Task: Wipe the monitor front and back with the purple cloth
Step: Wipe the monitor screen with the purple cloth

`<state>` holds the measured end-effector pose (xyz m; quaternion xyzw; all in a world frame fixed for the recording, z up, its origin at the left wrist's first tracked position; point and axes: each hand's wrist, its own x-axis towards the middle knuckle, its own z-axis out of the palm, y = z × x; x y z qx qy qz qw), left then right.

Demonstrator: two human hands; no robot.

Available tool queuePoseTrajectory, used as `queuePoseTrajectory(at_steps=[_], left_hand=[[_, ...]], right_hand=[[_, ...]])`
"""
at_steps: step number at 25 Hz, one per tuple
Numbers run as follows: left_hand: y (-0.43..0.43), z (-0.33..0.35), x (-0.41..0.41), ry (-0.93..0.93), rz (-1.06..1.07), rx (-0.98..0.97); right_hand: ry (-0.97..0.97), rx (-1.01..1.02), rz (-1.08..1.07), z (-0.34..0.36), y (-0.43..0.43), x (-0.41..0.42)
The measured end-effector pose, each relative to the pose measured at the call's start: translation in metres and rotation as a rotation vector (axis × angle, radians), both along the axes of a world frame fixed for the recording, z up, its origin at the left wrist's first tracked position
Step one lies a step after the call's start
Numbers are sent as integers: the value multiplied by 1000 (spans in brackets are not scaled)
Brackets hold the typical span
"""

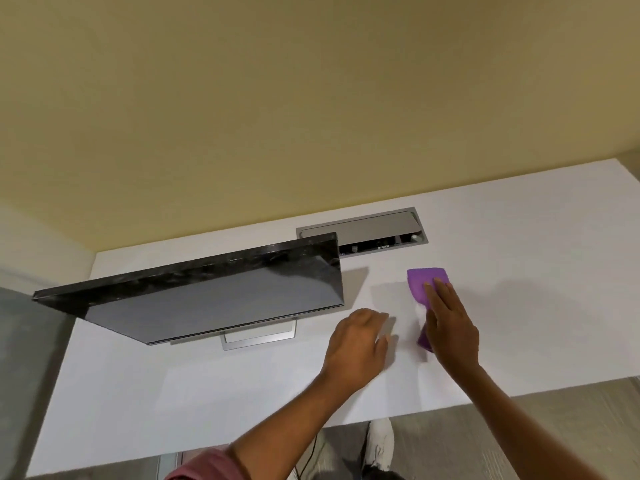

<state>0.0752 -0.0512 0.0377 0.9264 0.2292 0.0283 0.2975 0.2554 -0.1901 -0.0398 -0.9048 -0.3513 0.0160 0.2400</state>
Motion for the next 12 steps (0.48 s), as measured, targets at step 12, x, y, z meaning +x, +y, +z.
queuePoseTrajectory(at_steps=[12], left_hand=[[79, 134, -134, -395, 152, 46]], right_hand=[[-209, 325, 5, 182, 69, -102]])
